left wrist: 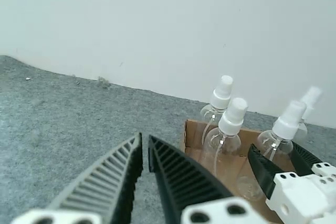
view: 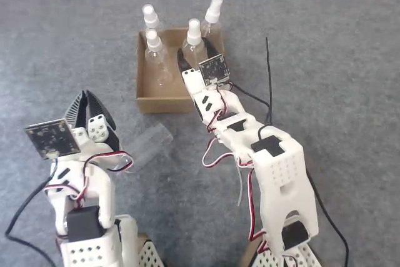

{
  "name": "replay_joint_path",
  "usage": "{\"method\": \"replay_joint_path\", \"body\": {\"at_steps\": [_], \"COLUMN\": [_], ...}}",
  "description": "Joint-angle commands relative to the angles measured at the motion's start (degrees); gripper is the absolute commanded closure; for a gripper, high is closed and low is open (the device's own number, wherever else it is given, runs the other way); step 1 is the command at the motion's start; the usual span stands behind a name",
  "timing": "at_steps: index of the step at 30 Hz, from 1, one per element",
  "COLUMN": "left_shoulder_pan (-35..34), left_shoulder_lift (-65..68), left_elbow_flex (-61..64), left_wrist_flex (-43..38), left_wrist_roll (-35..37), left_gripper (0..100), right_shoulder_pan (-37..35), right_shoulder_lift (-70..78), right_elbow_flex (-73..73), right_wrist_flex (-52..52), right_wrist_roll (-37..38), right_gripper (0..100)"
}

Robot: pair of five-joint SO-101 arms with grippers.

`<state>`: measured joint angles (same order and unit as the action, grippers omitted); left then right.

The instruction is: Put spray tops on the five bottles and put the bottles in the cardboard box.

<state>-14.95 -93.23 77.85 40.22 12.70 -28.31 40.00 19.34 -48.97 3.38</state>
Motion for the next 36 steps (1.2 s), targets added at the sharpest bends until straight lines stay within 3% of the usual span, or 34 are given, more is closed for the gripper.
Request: {"method": "replay_joint_path", "body": {"at_steps": [1,16,22,36], "left_shoulder_pan": [-0.4,-0.4,-0.4,-0.4], "left_shoulder_lift": [-0.8,-0.8,-0.8,-0.8], "left_elbow_flex": [-0.8,-0.8,-0.7,-0.7], "left_wrist_flex": [-1.8,-1.8,-1.8,-1.8], "left_wrist_roll": [0.1,0.1,0.1,0.1], "left_gripper": [99,99,99,99], "right_shoulder_pan": [0.2,-1.4,-1.5,-1.5], "right_shoulder_lift": [-1.4,-3.6,-3.7,-3.9], "right_elbow_flex": [-0.2,3.5,3.5,3.5], "right_wrist_flex": [-0.8,-0.7,1.7,2.8], "right_wrist_roll": [-0.4,-0.4,-0.4,-0.4], "right_gripper": [87.1,86.9,79.1,79.2]}}
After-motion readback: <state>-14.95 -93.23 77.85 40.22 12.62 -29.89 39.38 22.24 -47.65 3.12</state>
